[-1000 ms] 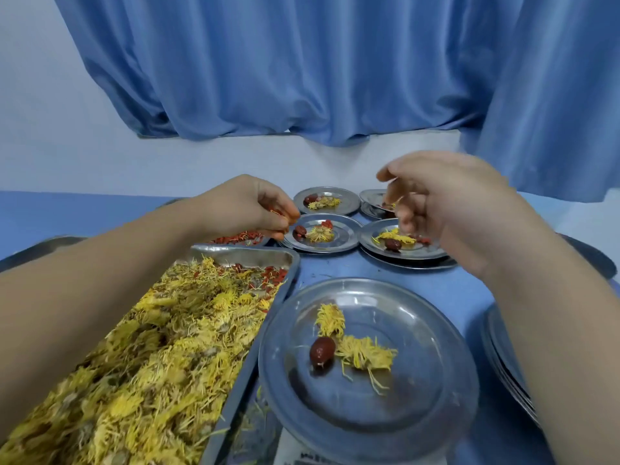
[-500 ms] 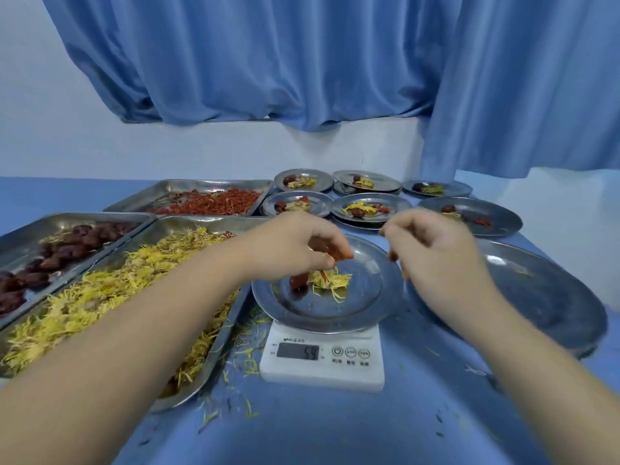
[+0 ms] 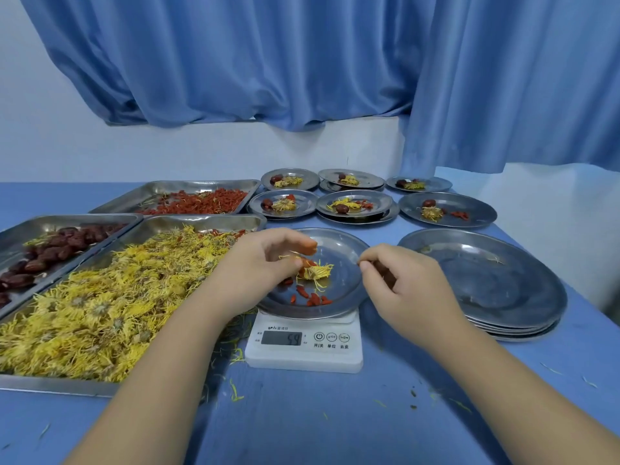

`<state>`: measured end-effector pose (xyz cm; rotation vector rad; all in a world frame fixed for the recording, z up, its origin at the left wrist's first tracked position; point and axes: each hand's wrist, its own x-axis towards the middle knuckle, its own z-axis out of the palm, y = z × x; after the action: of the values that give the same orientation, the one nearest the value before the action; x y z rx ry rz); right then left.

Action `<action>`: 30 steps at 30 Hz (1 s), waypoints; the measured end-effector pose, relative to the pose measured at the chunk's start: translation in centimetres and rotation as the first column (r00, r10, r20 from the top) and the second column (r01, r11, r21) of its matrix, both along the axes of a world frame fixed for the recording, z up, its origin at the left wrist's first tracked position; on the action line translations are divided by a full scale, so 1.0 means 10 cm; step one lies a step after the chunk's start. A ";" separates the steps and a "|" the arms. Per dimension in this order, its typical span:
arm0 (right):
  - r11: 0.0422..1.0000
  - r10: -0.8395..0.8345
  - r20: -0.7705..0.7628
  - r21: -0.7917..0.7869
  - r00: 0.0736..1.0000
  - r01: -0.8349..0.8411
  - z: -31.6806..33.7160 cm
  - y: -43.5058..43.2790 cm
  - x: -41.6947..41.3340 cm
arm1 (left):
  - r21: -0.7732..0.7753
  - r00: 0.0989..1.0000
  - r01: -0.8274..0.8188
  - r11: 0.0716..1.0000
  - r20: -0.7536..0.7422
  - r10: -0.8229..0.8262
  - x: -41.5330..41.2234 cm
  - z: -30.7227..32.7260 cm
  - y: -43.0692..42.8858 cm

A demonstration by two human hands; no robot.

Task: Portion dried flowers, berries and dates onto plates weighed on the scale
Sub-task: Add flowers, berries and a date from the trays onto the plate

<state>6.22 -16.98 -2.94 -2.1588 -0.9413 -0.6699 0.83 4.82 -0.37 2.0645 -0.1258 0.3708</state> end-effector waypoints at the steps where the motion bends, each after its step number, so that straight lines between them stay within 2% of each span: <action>1: 1.000 0.000 0.003 0.000 1.000 0.000 0.00 0.00 0.00 | 0.000 1.000 -0.026 1.000 0.011 0.026 -0.01 -0.01 0.01; 4: 1.000 -0.005 0.013 -0.003 1.000 0.005 -0.02 0.02 0.01 | -0.048 0.996 -0.068 0.997 0.051 0.071 -0.04 -0.03 0.01; 9: 1.000 -0.018 0.036 0.006 0.999 0.018 -0.05 0.03 0.02 | -0.303 0.999 -0.006 0.953 0.045 0.021 -0.09 -0.07 -0.05; 16: 0.999 -0.012 0.031 0.040 0.999 0.010 -0.08 0.06 -0.01 | -0.379 1.000 -0.005 0.925 0.003 0.007 -0.08 -0.14 -0.05; 18: 1.000 0.006 0.036 0.028 0.999 -0.007 -0.08 0.08 -0.03 | -0.316 1.000 -0.011 0.949 0.023 0.019 -0.08 -0.16 -0.06; 21: 1.000 0.028 0.046 0.009 0.999 -0.029 -0.08 0.11 -0.06 | -0.059 0.991 -0.085 0.995 0.093 0.091 -0.07 -0.19 -0.07; 24: 1.000 0.029 0.056 -0.002 0.998 -0.029 -0.08 0.10 -0.06 | 0.135 0.977 -0.151 0.979 0.170 0.127 -0.07 -0.20 -0.10; 27: 1.000 0.028 0.061 -0.004 0.998 -0.028 -0.08 0.10 -0.05 | 0.201 0.965 -0.187 0.962 0.223 0.141 -0.06 -0.20 -0.12; 30: 1.000 0.023 0.064 0.011 0.998 -0.023 -0.09 0.08 -0.03 | 0.127 0.969 -0.186 0.974 0.190 0.160 -0.06 -0.19 -0.13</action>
<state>5.91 -16.13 -3.79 -2.1240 -0.9918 -0.7357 0.26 3.49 -2.26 2.1889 -0.0813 0.6732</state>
